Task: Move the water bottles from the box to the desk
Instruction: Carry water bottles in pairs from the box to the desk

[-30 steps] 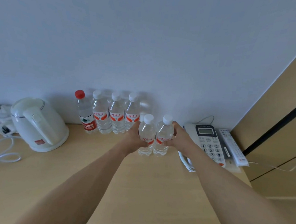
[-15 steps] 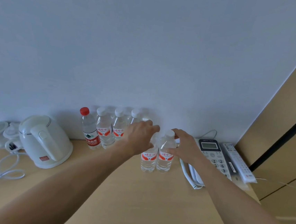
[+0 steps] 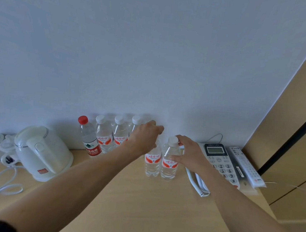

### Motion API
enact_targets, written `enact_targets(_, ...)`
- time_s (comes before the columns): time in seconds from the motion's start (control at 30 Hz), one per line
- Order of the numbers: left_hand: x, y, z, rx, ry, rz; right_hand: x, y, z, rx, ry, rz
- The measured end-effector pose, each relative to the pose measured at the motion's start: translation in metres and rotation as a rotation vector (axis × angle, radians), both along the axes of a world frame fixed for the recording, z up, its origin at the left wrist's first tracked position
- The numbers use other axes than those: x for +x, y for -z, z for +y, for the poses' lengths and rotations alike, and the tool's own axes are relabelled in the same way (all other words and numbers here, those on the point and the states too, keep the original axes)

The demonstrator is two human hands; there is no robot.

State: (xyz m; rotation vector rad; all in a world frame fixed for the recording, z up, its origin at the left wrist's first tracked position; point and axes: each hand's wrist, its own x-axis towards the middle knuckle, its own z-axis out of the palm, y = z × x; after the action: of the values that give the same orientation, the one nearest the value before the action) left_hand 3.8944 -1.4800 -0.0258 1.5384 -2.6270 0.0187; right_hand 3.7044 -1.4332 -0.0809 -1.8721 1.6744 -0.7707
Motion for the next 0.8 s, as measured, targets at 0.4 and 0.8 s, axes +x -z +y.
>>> enact_targets(0.4,-0.011,-0.001,-0.051,-0.133,-0.029,-0.129,-0.001,0.002,-0.001,-0.006,-0.010,-0.001)
enact_targets(0.8,-0.014,0.004,-0.066,-0.151,-0.059,-0.151,-0.002,0.008,-0.005,-0.026,-0.001,-0.011)
